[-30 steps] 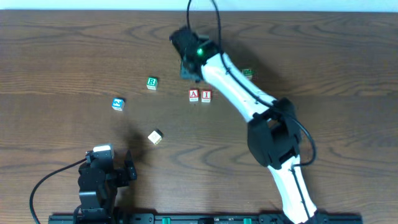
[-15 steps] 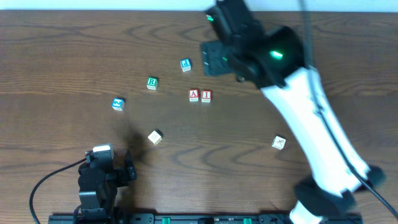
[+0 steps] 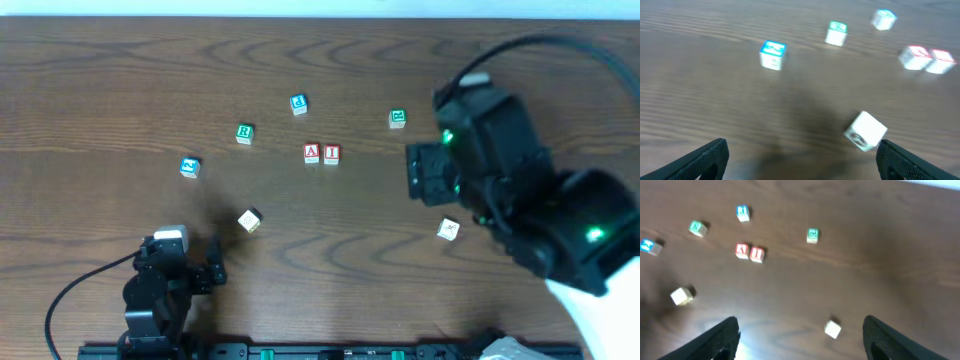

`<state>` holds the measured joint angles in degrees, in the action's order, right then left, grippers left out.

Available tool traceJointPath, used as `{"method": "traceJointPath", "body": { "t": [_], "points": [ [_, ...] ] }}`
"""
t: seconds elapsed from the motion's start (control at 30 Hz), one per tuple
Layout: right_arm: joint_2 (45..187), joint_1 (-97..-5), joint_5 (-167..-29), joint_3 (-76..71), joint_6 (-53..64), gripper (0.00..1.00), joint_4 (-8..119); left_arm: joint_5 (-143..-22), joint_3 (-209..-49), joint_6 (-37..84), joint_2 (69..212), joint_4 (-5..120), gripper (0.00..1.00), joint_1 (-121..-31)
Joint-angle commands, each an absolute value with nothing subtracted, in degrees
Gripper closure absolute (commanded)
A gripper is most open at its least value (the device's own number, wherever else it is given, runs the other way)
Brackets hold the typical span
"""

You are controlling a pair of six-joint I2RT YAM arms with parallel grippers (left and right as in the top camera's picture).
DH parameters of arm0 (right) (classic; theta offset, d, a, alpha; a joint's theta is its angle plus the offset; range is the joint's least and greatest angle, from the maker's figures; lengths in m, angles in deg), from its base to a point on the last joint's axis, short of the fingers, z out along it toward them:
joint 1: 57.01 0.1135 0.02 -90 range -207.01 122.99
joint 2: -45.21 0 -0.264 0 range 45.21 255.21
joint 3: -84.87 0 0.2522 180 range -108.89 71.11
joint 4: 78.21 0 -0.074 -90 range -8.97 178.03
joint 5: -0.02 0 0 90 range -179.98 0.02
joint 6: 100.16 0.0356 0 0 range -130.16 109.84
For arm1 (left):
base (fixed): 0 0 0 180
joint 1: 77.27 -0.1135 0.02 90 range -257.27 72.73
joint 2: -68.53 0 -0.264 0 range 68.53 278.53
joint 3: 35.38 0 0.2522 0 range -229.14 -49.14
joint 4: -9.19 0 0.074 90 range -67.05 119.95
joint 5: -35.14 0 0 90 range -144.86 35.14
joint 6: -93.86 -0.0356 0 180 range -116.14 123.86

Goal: Spell out Ai2
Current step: 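Retract right arm to the right side, then reach left gripper to blue 2 block and grasp it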

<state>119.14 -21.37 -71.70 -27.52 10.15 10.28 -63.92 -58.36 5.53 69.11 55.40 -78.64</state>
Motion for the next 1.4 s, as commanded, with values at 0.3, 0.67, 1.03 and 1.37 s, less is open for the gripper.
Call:
{"method": "traceJointPath", "body": {
  "t": [0.3, 0.67, 1.03, 1.37],
  "points": [
    [114.62, -21.16, -73.9, -12.03, 9.43, 0.12, 16.55, -84.38, -58.16, 10.73, 68.74, 45.76, 0.05, -78.83],
    [113.11, -21.16, -73.92, -12.05, 9.04, 0.07, 16.81, -80.59, -58.16, 14.73, 68.8, 37.63, 0.05, -78.85],
    [113.04, -21.4, -73.68, -12.05, 9.0, 0.01, 19.96, -62.15, -71.45, 21.2, 86.31, 48.75, 0.05, -78.85],
    [113.04, -25.16, -73.51, -12.05, 9.04, 0.01, 21.86, -47.13, -111.64, 9.49, 128.27, 73.14, 0.05, -78.88]
  ]
}}
